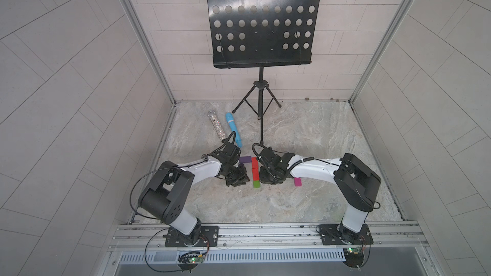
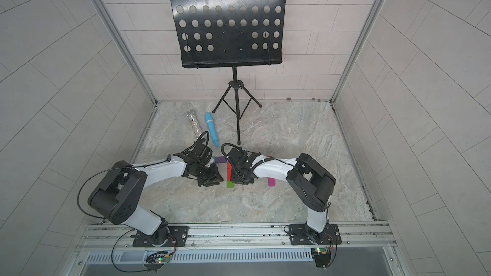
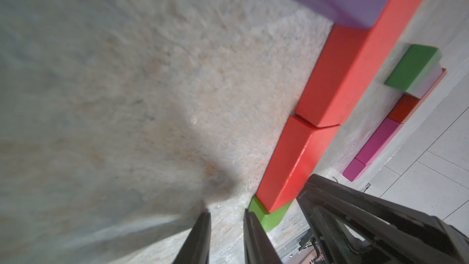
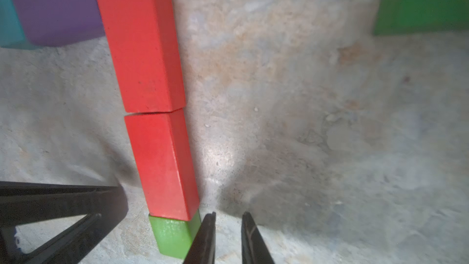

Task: Assemble the number 7 with building blocks
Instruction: Adjust the building block at the center of the board.

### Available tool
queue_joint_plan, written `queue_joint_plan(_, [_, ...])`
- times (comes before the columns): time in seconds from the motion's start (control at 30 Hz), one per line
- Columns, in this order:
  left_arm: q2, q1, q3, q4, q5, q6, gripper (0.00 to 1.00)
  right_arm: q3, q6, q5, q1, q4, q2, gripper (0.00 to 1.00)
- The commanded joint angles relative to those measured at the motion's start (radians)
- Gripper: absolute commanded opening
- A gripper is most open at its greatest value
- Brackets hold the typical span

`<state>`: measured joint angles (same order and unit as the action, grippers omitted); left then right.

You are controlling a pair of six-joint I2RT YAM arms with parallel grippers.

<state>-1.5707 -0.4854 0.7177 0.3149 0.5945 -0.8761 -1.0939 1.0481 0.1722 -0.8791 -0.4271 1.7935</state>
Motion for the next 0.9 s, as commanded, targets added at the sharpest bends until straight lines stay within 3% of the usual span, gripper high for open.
queue_joint_plan(0.0, [-0.027, -0.017, 0.003, -0.005, -0.004, -0.012, 0.28, -0.022, 0.005, -0.02, -0.005, -0.033, 0.015, 0.23])
queue_joint_plan(0.87, [-0.055, -0.052, -0.027, -0.06, -0.009, -0.057, 0.29, -0.041, 0.006, -0.015, -0.017, -0.012, 0.046, 0.23])
